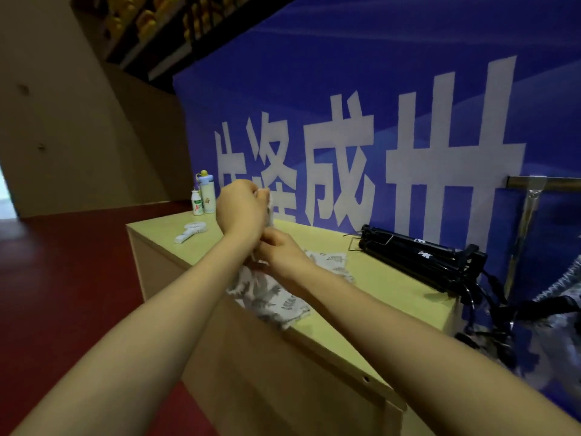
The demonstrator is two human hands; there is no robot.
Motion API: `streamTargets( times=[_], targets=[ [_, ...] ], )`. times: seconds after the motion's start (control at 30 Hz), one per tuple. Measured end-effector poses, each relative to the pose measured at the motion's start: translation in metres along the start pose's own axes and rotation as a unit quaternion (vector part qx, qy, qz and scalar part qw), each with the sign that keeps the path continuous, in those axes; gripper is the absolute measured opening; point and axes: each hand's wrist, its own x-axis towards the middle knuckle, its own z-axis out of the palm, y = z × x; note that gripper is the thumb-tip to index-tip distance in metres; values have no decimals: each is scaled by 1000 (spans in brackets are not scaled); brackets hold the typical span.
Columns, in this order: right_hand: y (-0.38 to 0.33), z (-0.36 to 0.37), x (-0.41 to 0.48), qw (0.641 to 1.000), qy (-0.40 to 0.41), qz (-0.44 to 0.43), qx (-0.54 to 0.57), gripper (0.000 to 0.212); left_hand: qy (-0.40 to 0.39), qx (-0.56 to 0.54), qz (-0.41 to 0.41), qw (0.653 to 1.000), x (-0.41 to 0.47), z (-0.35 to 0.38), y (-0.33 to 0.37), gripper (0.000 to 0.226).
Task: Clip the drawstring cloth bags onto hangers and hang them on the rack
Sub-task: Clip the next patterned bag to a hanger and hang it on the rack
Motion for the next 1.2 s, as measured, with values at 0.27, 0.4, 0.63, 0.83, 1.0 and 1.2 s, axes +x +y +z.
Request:
streamTargets(
  times=[0.27,0.4,0.63,0.83,1.0,1.2],
  targets=[
    [12,19,-22,973,-72,64,207,17,-97,22,-41,994,-9,-19,-23,33],
    [33,-21,-30,992,67,105,0,28,-160,63,-54,984,-18,-5,-41,42],
    [21,-47,-41,933,328,-57,-135,21,-254,57,-30,965,-37,25,-51,37],
    [37,-35,-38,978,139,-61,-140,22,-242,8,-27,970,-42,37,-46,38],
    [59,-39,-32,951,44,27,-304,29,-182,22,-34,983,-38,32,-48,39],
    [47,-36,-28,844,-76,47,-529,43,-147,36,-17,988,-41,49,-32,42]
  ],
)
